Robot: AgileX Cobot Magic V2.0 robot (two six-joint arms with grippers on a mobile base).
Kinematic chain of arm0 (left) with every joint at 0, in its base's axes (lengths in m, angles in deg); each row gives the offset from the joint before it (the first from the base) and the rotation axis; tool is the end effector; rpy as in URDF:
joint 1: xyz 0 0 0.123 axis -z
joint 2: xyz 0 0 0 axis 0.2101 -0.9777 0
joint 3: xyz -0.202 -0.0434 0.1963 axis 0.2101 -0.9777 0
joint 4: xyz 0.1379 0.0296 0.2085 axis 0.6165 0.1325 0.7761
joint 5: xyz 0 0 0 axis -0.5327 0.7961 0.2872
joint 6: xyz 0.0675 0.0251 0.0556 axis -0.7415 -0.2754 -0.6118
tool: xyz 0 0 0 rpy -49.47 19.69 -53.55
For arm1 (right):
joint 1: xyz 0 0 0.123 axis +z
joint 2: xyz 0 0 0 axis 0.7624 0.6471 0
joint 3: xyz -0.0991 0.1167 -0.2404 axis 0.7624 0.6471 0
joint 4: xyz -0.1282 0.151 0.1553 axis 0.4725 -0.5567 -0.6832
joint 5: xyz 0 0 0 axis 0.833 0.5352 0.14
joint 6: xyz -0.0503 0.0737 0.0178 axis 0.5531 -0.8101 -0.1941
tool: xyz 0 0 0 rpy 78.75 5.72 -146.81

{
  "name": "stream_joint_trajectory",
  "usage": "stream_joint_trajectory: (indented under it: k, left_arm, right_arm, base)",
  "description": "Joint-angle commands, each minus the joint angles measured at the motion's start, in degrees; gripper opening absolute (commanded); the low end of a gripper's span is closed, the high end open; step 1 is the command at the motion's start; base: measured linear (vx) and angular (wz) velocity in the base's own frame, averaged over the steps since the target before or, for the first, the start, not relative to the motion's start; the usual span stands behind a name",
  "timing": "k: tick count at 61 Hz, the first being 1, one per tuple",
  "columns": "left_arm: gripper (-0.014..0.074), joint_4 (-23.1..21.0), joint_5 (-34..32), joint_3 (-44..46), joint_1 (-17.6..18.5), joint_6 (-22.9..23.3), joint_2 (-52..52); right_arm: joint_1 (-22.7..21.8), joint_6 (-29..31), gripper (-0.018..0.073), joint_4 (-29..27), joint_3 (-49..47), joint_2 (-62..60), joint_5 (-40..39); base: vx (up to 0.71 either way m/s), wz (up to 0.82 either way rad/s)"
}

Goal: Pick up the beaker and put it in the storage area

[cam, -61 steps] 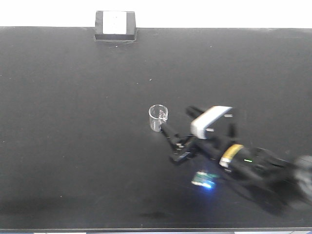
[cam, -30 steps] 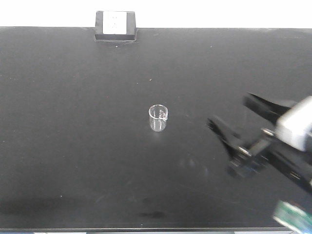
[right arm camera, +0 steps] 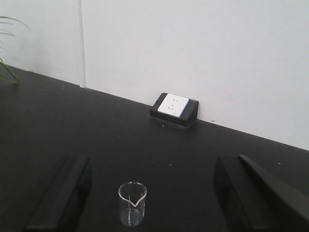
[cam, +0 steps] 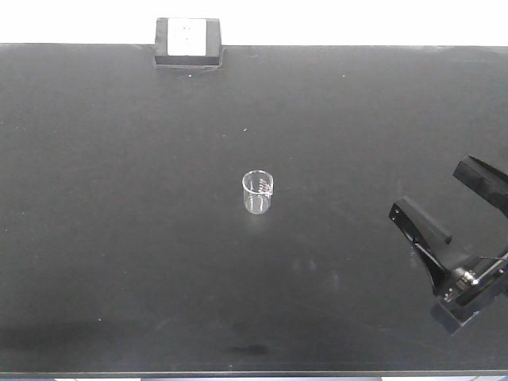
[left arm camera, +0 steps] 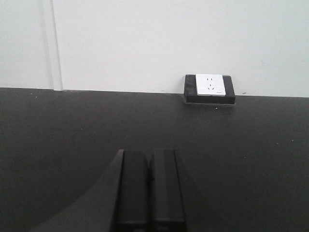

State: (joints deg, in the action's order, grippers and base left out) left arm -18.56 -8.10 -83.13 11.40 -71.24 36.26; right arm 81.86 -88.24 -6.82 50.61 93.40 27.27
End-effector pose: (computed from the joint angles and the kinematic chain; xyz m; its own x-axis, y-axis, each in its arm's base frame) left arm 0.0568 0.0022 0.1951 -0.0352 -0.1111 -0.9932 -0.0331 0.9934 -0.1099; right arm 0.0941 0.0599 0.2774 0.0034 -0.0721 -0.9974 -0.5390 0.8400 -0.0626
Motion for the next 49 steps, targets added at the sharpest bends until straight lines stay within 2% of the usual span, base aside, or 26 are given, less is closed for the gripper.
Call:
stream_joint_trajectory:
  k: [1, 5, 11, 21, 39, 44, 49]
  left_arm:
    - [-0.0008, -0.3, -4.9, -1.3, 0.4, 0.4, 1.1]
    - [-0.0008, -0.3, -4.9, -1.3, 0.4, 0.4, 1.1]
    - [-0.0008, -0.3, -4.9, -1.3, 0.4, 0.4, 1.1]
    - [-0.0008, -0.3, -4.9, -1.3, 0.4, 0.4, 1.1]
    - [-0.0008, -0.3, -4.9, -1.3, 0.4, 0.4, 1.1]
    - [-0.0008, -0.3, -4.9, -1.3, 0.4, 0.4, 1.1]
    - [-0.0008, -0.3, -4.9, -1.3, 0.4, 0.4, 1.1]
  right_arm:
    - [-1.3, 4.3, 0.0560, 1.1, -1.7, -0.7, -4.3]
    - [-5.0, 6.1, 0.0553, -0.1, -1.7, -2.3, -4.3]
    - [-14.0, 6.1, 0.0538, -1.9, -1.7, -5.9, -4.2]
    - [-22.2, 6.1, 0.0500, -1.9, 2.2, -13.9, -3.3]
    - [-29.7, 5.6, 0.0351, -2.3, 16.1, -29.2, 0.7]
    - [-31.1, 5.5, 0.0309, -3.5, 18.4, -29.4, -0.1]
    - [-31.6, 5.6, 0.0264, -4.2, 18.3, -29.5, 3.9]
  base:
    - [0.00, 0.00]
    - [0.00, 0.00]
    - [0.00, 0.00]
    - [0.00, 0.00]
    - [0.00, 0.00]
    - [0.00, 0.00]
    - [0.00, 0.00]
